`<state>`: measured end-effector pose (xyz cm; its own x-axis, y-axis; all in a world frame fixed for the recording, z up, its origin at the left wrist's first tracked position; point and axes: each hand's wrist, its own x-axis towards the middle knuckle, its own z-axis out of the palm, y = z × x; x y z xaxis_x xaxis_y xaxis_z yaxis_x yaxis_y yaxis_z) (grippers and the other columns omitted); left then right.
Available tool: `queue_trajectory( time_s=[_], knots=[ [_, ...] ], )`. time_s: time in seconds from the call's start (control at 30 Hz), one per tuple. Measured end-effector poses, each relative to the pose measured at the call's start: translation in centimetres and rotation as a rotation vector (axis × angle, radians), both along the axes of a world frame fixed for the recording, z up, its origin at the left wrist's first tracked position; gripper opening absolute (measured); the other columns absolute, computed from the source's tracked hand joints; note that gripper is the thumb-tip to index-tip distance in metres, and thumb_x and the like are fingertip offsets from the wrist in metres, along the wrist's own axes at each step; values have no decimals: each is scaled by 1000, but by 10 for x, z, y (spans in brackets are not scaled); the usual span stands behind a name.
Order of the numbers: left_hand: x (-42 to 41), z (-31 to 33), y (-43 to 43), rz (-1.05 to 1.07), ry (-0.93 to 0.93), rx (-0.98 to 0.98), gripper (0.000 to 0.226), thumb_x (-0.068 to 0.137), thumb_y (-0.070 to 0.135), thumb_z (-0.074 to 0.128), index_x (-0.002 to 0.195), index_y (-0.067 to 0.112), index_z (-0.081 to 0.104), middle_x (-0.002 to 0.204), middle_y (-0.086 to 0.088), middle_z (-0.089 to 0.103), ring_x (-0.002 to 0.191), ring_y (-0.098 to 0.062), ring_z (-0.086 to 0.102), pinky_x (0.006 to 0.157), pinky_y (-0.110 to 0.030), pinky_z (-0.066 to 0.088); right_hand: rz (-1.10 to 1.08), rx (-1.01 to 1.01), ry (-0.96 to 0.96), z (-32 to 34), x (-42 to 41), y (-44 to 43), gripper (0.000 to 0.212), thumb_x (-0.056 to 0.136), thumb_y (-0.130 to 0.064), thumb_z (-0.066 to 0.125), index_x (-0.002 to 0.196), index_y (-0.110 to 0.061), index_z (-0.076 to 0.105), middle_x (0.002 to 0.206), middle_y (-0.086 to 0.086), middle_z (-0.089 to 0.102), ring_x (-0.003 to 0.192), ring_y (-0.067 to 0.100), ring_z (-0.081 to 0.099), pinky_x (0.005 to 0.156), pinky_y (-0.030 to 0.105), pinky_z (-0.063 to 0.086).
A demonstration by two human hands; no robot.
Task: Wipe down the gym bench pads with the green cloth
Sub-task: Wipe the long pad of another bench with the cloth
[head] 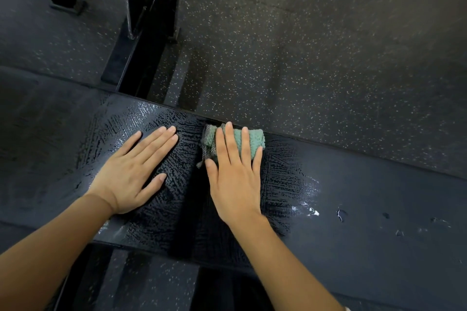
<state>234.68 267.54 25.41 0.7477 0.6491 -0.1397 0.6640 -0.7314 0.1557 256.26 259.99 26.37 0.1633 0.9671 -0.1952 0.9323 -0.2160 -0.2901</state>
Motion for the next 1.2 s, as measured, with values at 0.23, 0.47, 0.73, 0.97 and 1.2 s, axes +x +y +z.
queue_trajectory(
  time_s=[0.23, 0.47, 0.73, 0.97, 1.2],
  knots=[
    [0, 0, 0, -3, 5, 12, 69, 97, 39, 29, 158, 9, 18, 166, -6, 16, 153, -22, 17, 121, -48, 16, 22, -41, -38, 8, -9, -85, 62, 98, -43, 29, 155, -18, 25, 163, -1, 18, 150, 28, 13, 113, 52, 16],
    [1, 0, -1, -2, 12, 28, 68, 98, 40, 27, 158, 9, 18, 166, -6, 16, 152, -22, 18, 121, -47, 16, 7, -87, -37, 9, -12, -113, 65, 94, -45, 35, 153, -17, 31, 162, 0, 23, 148, 29, 22, 110, 53, 21],
    [0, 0, -3, 6, 21, 22, 68, 98, 39, 28, 158, 9, 17, 166, -6, 15, 153, -22, 16, 122, -48, 15, -125, -59, 11, 3, 32, -42, 61, 101, -47, 10, 157, -24, 4, 164, -8, -3, 150, 17, -15, 120, 46, -9],
    [19, -1, -20, 114, -11, 22, 68, 100, 40, 26, 157, 6, 16, 166, -9, 13, 154, -23, 11, 124, -43, 5, -136, -60, 13, 3, 43, -38, 63, 99, -49, 4, 157, -25, -3, 164, -9, -9, 149, 17, -20, 117, 46, -12],
    [34, -1, -28, 137, 8, 25, 68, 101, 41, 25, 157, 3, 16, 166, -10, 11, 154, -24, 10, 125, -43, 0, -128, -66, -42, 2, 43, -99, 60, 102, -45, 15, 157, -23, 4, 165, -5, 4, 152, 20, -5, 119, 49, 5]
  ],
)
